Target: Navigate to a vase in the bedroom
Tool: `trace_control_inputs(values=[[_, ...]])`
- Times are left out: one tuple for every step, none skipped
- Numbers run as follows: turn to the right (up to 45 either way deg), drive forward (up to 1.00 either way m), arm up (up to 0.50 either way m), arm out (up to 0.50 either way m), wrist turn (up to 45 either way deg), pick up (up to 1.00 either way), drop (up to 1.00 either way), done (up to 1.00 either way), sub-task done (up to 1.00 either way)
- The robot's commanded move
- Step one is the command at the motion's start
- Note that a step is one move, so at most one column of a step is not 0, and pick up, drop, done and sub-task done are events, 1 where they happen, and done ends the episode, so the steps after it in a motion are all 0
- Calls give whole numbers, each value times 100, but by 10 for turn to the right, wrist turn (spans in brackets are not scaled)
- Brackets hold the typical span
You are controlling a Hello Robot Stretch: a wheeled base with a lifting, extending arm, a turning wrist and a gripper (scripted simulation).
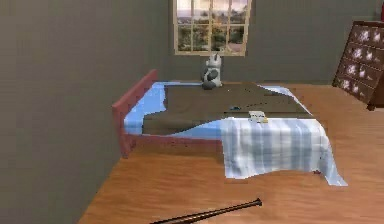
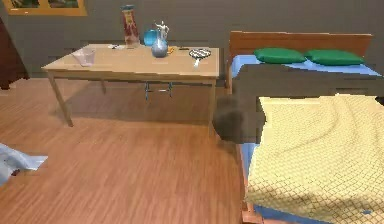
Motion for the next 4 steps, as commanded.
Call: trace_control_inputs(values=[[450,0,0,0,0,0,0,0,0],[240,0,0,0,0,0,0,0,0],[0,40,0,0,0,0,0,0,0],[240,0,0,0,0,0,0,0,0]])
